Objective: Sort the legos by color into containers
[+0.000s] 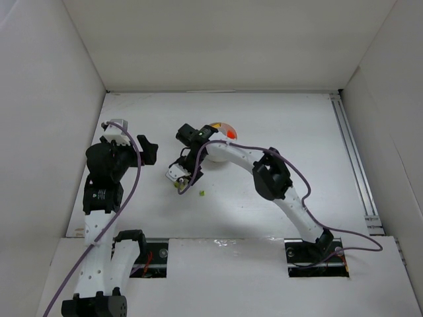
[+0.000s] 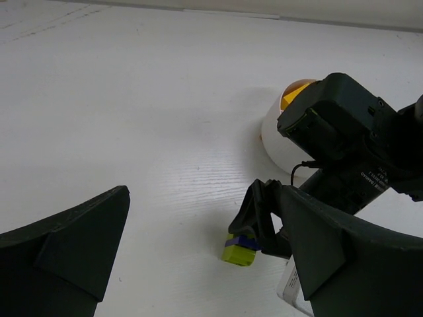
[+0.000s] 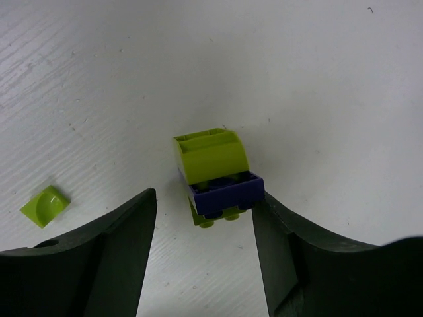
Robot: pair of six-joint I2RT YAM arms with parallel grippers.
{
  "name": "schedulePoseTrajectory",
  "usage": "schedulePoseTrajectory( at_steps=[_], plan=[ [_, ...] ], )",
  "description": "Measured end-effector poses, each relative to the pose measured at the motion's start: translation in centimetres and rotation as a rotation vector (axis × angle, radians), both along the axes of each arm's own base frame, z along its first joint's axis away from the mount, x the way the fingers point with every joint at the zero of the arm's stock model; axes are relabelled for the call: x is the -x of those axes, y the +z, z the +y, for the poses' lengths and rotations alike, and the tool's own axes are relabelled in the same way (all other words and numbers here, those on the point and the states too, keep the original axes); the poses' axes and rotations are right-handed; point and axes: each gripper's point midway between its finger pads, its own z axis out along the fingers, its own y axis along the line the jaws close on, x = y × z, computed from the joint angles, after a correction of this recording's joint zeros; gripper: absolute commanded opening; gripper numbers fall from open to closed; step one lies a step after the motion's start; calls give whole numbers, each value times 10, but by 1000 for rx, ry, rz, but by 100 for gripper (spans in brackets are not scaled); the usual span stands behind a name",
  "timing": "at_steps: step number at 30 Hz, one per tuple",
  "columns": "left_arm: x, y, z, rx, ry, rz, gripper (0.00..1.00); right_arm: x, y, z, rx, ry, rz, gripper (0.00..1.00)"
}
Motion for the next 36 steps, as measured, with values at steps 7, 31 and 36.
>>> schedulePoseTrajectory(
  at_steps=[7,31,36],
  plan=[
    [0,0,1,-2,8,0,95,8,-7,1,43,29,-39,55],
    [-2,2,3,3,24,-9,95,9,-22,-3,119,24,-97,38],
    [-2,4,3,3,24,-17,95,8,-22,-3,121,13,-92,21]
  ],
)
